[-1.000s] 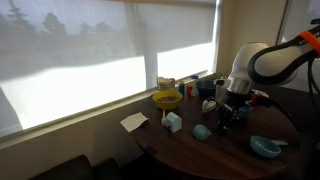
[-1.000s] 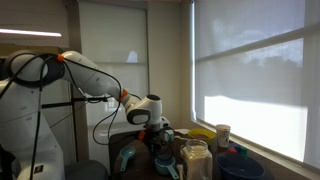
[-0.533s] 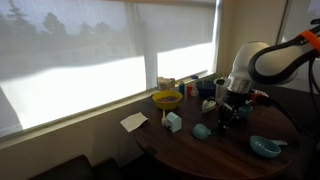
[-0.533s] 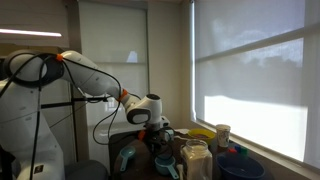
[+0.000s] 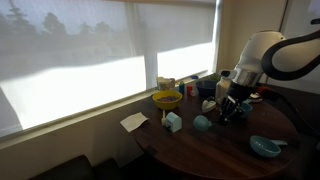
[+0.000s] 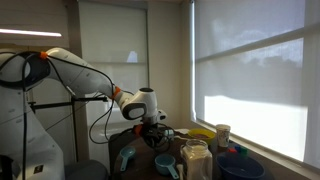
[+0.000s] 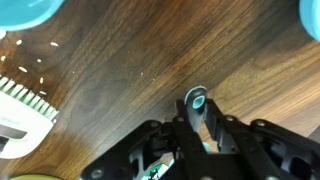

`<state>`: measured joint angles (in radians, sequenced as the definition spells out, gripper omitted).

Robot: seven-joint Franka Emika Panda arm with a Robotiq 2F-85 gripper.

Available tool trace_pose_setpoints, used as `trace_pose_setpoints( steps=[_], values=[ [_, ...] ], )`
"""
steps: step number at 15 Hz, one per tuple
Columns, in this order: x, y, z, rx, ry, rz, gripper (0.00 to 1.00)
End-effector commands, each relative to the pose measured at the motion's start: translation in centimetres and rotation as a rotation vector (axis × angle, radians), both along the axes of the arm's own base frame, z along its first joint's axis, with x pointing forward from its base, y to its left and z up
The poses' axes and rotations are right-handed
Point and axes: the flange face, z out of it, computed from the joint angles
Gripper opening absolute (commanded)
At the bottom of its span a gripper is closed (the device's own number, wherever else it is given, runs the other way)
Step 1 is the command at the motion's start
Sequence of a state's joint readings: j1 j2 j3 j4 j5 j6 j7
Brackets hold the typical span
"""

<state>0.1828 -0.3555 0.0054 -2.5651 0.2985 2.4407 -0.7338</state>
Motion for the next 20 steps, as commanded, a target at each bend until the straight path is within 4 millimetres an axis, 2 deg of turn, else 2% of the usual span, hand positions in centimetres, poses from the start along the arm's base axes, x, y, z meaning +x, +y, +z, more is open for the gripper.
trace_pose_setpoints(
  steps=[1, 6, 11, 15, 19, 20],
  values=[
    [-1.2, -0.9, 1.3, -0.065, -0.037, -0.082, 0.06],
    [-2.1, -1.2, 1.8, -0.262, -0.021, -0.132, 0.06],
    [-3.0, -1.8, 2.0, -0.173, 0.233, -0.158, 0.06],
    [-3.7, -3.8, 0.6, -0.120, 0.418, -0.245, 0.06],
    [-4.2, -5.5, -1.2, -0.018, 0.491, -0.338, 0.06],
    [-4.2, -5.9, -1.5, 0.000, 0.496, -0.361, 0.12]
  ],
)
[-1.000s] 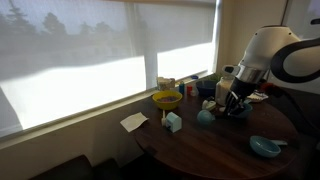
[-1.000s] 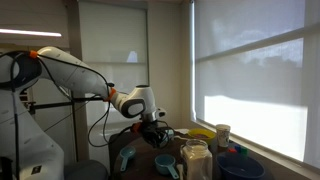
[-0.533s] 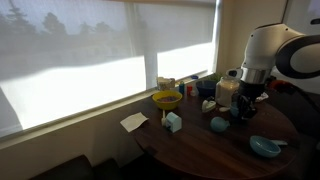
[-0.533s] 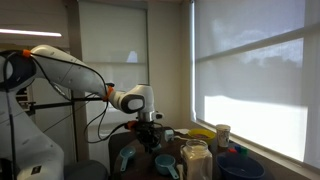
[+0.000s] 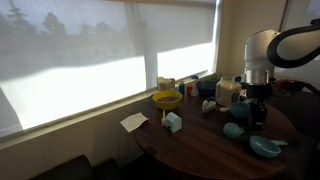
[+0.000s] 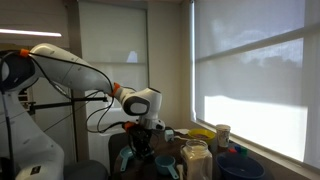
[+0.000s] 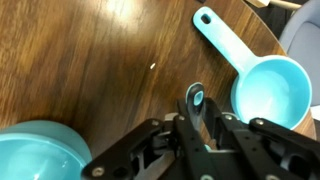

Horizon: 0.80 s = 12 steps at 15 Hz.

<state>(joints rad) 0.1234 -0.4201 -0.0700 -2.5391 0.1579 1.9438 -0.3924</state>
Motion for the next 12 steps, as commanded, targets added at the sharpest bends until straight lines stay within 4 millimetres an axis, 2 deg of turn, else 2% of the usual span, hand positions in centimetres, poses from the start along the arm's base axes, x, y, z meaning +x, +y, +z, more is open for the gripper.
trace_pose_setpoints(
  steps=[1, 2, 4, 7, 10, 11, 12],
  values=[
    [0.1, -1.5, -1.3, 0.069, 0.033, -0.116, 0.12],
    [0.1, -2.0, -1.7, 0.095, 0.043, -0.140, 0.03],
    [0.0, -3.2, -2.3, 0.178, 0.056, -0.192, 0.00],
    [-0.2, -4.7, -2.6, 0.284, 0.049, -0.262, 0.00],
    [-0.1, -5.2, -2.5, 0.335, 0.035, -0.288, 0.00],
    [-0.1, -5.2, -2.3, 0.346, 0.026, -0.285, 0.26],
    [-0.1, -5.2, -2.2, 0.363, 0.022, -0.287, 0.27]
  ],
)
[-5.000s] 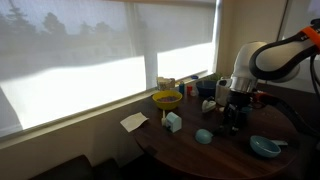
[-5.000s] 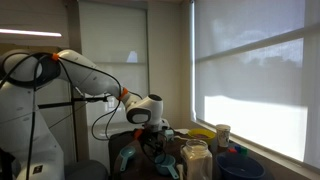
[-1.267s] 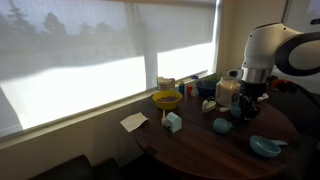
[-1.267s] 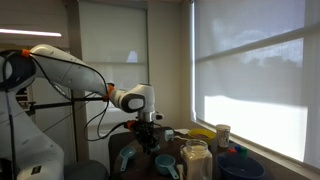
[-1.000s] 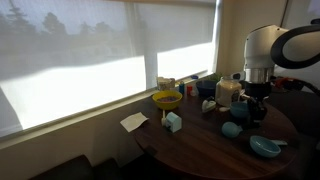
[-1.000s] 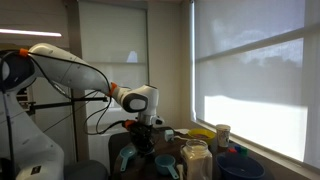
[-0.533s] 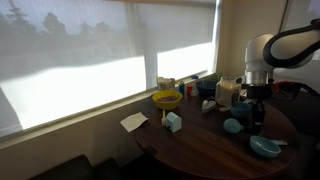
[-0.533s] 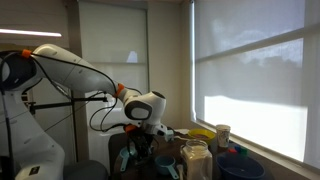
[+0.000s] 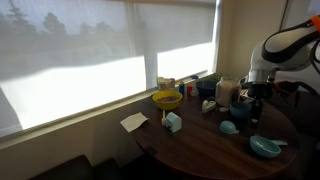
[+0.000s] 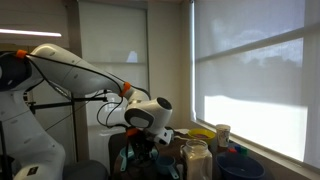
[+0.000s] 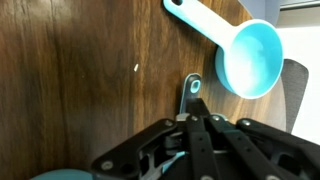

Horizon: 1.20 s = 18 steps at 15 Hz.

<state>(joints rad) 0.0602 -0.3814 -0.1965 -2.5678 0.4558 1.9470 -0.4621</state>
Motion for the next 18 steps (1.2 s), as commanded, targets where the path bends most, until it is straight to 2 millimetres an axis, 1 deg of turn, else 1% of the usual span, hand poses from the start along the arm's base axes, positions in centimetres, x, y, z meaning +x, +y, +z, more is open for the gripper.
trace_pose_setpoints(
  steps=[1, 4, 5, 7, 10, 11, 12, 14, 15, 17, 18],
  values=[
    [-0.1, 0.1, 0.0, 0.065, -0.026, -0.020, 0.32],
    [-0.3, -0.3, -1.0, 0.088, 0.008, -0.051, 0.52],
    [-0.5, -0.6, -1.3, 0.091, 0.017, -0.065, 0.60],
    [-1.0, -1.4, -2.2, 0.108, 0.048, -0.096, 0.73],
    [-1.6, -2.3, -3.6, 0.158, 0.081, -0.135, 0.95],
    [-1.7, -2.4, -3.7, 0.177, 0.084, -0.147, 0.99],
    [-1.6, -2.4, -3.7, 0.203, 0.085, -0.154, 0.99],
    [-1.5, -2.2, -3.6, 0.245, 0.084, -0.161, 0.95],
    [-1.5, -2.1, -3.8, 0.251, 0.088, -0.162, 0.89],
    [-1.4, -1.8, -4.2, 0.266, 0.107, -0.159, 0.82],
    [-1.4, -1.6, -4.3, 0.269, 0.120, -0.155, 0.87]
  ],
)
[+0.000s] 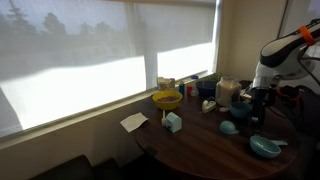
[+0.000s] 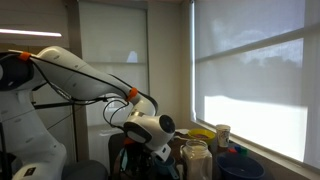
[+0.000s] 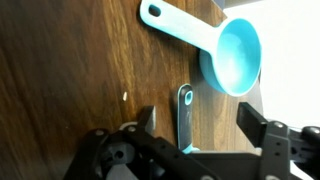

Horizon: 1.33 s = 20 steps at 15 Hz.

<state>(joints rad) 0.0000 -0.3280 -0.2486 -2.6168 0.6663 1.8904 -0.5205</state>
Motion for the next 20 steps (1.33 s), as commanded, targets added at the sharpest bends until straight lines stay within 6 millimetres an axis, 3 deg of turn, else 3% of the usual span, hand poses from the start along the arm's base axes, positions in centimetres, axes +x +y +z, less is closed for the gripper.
trace_pose_setpoints(
  steps=[1, 3, 4, 6, 8, 14, 16, 20],
  values=[
    [0.15, 0.76, -0.98, 0.050, 0.036, 0.011, 0.85],
    [0.27, 0.93, -1.27, 0.045, 0.050, 0.010, 0.84],
    [0.38, 0.94, -1.33, 0.045, 0.052, 0.010, 0.77],
    [0.50, 0.82, -1.31, 0.039, 0.051, 0.001, 0.53],
    [0.52, 0.81, -1.38, 0.039, 0.053, -0.001, 0.39],
    [0.59, 0.62, -1.94, 0.030, 0.070, -0.007, 0.19],
    [0.61, 0.51, -1.87, 0.025, 0.070, -0.009, 0.01],
    [0.70, 0.51, -1.06, -0.005, 0.055, -0.002, 0.02]
  ],
)
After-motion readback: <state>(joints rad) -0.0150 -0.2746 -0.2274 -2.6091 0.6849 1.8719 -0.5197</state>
